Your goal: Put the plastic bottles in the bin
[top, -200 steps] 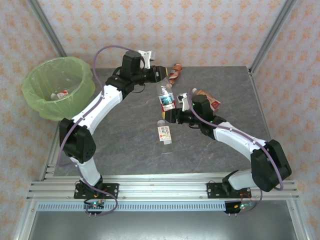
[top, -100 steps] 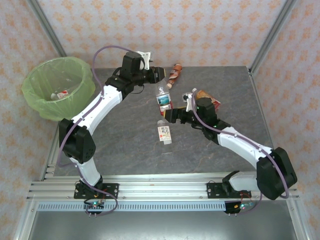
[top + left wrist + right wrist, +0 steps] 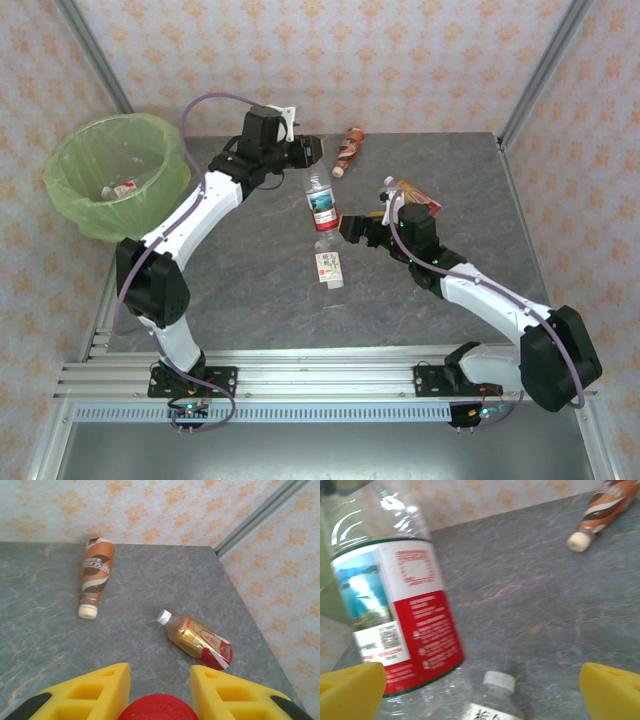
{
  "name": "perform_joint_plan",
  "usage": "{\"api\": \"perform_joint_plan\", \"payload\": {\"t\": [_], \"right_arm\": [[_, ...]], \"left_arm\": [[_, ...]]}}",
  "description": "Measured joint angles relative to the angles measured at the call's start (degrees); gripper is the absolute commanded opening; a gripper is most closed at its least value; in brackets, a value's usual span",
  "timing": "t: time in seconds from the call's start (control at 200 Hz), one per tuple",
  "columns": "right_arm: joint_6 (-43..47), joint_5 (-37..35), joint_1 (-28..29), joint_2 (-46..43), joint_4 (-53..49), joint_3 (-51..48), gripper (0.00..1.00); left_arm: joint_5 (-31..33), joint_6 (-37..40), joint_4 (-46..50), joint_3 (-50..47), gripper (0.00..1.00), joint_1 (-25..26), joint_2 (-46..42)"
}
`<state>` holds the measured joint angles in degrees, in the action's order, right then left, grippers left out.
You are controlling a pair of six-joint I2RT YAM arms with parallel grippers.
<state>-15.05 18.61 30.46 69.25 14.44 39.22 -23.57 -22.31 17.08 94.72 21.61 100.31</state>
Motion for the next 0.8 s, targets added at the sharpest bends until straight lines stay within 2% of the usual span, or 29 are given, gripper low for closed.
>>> {"api": "perform_joint_plan", "payload": {"t": [0.29, 0.42, 0.641, 0.801], "right_arm": [[-3.3, -18.4, 0.0, 0.0, -1.2, -0.6, 0.99], [-5.6, -24.2, -0.6, 0.0, -3.3, -0.6, 0.99], [-9.5, -28.2, -2.5, 0.1, -3.3, -2.6, 0.99], [-11.2, -28.3, -3.7, 0.4, -3.3, -3.4, 0.99]], "left_arm": [[7.0, 1.7, 3.2, -3.1, 0.0, -1.6, -5.4], [10.8, 3.2, 4.7, -3.3, 0.0, -2.2, -8.4], [20.5, 6.4, 6.6, -3.3, 0.0, -2.3, -15.0], [25.0, 8.8, 7.6, -1.1, 0.0, -4.6, -17.9]]}}
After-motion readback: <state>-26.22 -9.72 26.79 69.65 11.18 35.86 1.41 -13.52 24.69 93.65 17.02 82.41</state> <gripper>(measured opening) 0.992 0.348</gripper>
